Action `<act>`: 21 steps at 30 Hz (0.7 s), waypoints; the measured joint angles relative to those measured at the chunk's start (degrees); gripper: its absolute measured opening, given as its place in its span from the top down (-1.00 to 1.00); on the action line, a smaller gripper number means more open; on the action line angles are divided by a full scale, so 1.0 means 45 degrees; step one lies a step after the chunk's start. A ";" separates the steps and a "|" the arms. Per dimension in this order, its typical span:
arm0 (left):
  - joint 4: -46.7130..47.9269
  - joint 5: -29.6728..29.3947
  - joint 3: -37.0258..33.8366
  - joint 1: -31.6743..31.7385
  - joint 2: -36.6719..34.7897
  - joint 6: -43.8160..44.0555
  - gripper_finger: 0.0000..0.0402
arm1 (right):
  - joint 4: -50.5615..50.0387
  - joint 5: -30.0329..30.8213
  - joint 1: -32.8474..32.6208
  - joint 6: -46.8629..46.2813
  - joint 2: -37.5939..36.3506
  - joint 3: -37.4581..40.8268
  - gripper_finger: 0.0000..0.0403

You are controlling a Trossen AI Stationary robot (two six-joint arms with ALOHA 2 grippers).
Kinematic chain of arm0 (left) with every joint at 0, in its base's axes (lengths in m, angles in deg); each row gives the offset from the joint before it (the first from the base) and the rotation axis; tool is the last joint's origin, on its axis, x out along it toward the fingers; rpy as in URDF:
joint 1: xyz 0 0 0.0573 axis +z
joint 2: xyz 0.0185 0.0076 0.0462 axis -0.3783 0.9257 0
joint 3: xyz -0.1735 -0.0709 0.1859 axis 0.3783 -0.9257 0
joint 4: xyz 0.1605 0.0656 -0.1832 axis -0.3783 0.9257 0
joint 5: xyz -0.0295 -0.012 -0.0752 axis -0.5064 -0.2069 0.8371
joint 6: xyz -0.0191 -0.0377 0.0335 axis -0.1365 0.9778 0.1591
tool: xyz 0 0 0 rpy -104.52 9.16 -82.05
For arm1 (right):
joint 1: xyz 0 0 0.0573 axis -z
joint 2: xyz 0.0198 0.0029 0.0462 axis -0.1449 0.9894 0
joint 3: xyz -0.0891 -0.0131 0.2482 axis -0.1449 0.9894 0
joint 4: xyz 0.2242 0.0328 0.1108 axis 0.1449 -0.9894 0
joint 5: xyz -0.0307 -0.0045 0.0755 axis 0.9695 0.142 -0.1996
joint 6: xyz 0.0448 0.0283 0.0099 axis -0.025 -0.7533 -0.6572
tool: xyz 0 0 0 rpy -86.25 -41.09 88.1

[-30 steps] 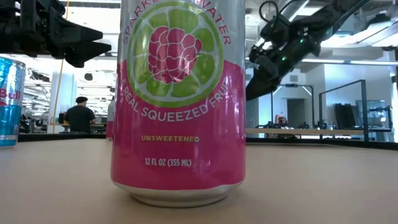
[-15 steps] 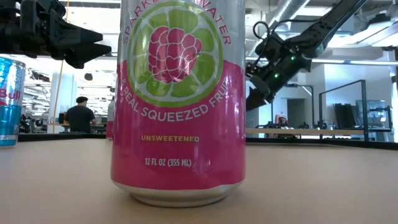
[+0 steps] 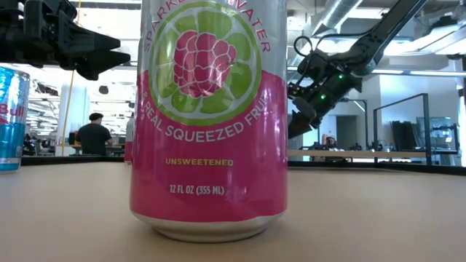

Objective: Place canned beverage on shelf
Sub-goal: Put the right white and blue soda can on the shelf

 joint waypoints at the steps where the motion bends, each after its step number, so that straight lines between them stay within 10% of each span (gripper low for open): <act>1: 0.0001 0.0000 0.0000 0.0000 0.0000 0.0000 -0.41 | 0.0090 0.0000 0.0043 0.0043 -0.0002 -0.0005 0.93; 21: 0.0013 0.0000 0.0000 0.0000 0.0002 -0.0010 -0.41 | 0.1133 0.0379 0.0188 -0.0723 -0.0012 -0.0005 0.93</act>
